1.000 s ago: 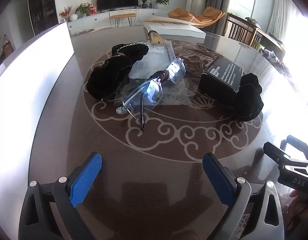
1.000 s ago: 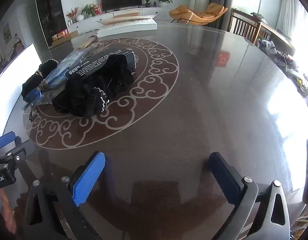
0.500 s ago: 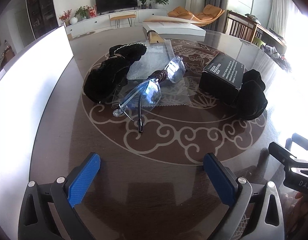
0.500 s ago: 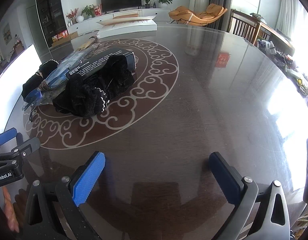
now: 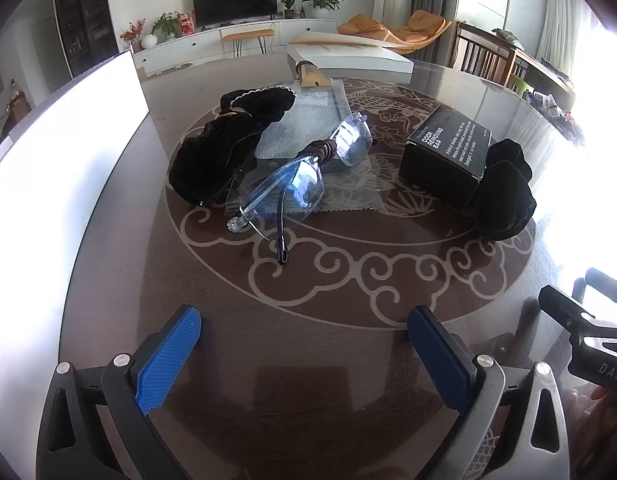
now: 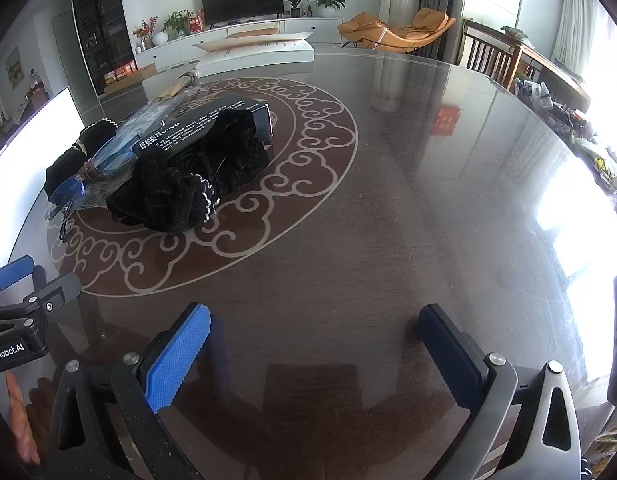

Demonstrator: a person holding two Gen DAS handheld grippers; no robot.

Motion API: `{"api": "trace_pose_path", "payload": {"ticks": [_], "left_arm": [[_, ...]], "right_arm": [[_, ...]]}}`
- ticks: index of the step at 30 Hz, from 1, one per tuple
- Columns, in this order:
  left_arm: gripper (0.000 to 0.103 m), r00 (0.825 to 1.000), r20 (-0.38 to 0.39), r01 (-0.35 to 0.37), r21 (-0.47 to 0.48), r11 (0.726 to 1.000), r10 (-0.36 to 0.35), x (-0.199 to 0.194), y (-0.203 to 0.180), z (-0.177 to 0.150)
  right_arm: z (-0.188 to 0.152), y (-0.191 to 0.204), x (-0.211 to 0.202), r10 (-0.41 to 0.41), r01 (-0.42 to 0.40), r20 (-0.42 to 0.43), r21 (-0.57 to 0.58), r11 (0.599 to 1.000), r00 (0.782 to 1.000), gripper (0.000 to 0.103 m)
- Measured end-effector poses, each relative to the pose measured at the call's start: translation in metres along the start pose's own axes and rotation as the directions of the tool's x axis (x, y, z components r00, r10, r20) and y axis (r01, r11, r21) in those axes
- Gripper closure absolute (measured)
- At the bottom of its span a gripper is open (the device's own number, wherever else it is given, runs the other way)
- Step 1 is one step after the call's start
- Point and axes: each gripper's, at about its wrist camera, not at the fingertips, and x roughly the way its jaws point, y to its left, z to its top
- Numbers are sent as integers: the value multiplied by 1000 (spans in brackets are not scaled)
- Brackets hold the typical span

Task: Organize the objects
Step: 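Return both tools from the bin to the table, then lower the left tool onto a black velvet pouch and close it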

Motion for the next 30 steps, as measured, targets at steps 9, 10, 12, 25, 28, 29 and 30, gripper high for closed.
{"api": "trace_pose_path", "payload": {"ticks": [9,10,12,25,28,29,30], "left_arm": [[0,1000,0,0,0,1000,0,0,0,0],[0,1000,0,0,0,1000,0,0,0,0],[0,1000,0,0,0,1000,0,1,0,0],[0,998,26,52,-12,999,-51,-20,20,12],[0,994,110,26,-84,996,-16,-37,47,48],[0,993,116,15,-110,994,-2,-36,56,63],[0,995,103,0,-135,991,14,-31,63,76]], "right_arm": [[0,0,1,0,0,0,0,1000,1000,0],[0,0,1,-1,1,0,0,1000,1000,0],[0,0,1,0,0,0,1,1000,1000,0],[0,0,1,-1,1,0,1,1000,1000,0],[0,1,2,-1,1,0,1,1000,1000,0],[0,1,1,-2,2,0,1,1000,1000,0],[0,1,2,-1,1,0,1,1000,1000,0]]}}
